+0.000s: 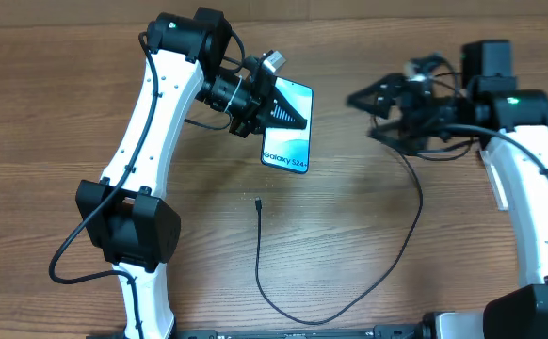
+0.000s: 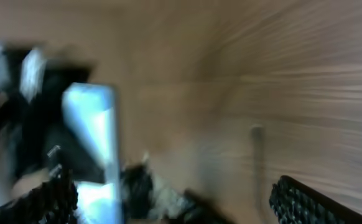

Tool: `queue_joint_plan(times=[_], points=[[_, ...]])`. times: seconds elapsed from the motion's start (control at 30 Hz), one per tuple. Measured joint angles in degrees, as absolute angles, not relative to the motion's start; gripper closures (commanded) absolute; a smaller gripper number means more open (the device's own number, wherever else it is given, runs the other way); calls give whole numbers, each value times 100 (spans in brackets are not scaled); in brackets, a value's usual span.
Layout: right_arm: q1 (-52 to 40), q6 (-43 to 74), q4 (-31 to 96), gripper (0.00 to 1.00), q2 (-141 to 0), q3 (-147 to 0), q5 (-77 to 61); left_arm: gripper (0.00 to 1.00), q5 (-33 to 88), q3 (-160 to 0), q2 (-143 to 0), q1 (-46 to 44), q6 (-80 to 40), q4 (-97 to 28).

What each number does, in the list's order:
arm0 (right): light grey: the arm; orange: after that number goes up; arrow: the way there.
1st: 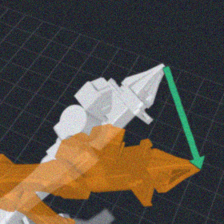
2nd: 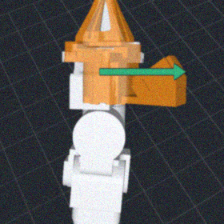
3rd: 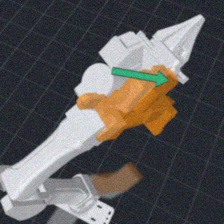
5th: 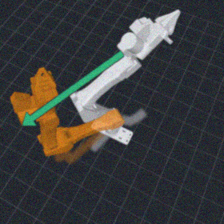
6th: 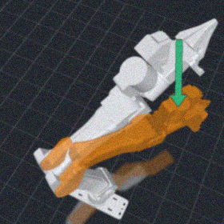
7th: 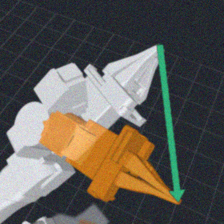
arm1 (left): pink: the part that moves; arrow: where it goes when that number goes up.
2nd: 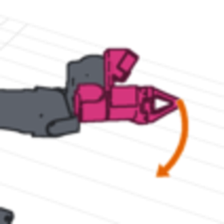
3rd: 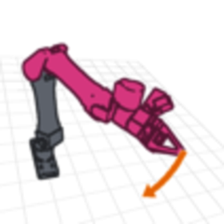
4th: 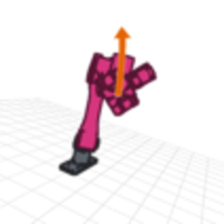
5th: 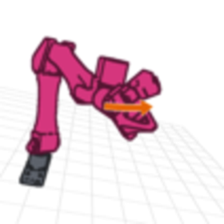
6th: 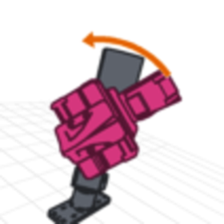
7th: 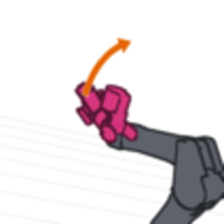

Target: Plug charger to phone and switch on socket

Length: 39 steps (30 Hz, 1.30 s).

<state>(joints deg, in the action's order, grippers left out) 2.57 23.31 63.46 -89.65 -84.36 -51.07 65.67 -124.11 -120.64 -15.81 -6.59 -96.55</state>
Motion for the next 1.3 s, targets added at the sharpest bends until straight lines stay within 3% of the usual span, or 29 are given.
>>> queue_joint_plan(times=[0.13, 0.47, 0.77, 1.3], points=[[679, 2287, 6744, 0, -8965, -8436, -4106, 96, 6390, -12411, -12064, -1706, -1194, -9664], [698, 2239, 6810, 0, -8965, -8436, -2648, 96, 6547, -12411, -12066, -2303, -2681, -9666], [698, 2244, 6810, 0, -8965, -8436, -2303, 96, 7872, -12411, -12066, -2366, -2954, -9666], [698, 2244, 6814, 0, -8965, -8436, -2239, 96, 8359, -12411, -12066, -2366, -3706, -9666]])
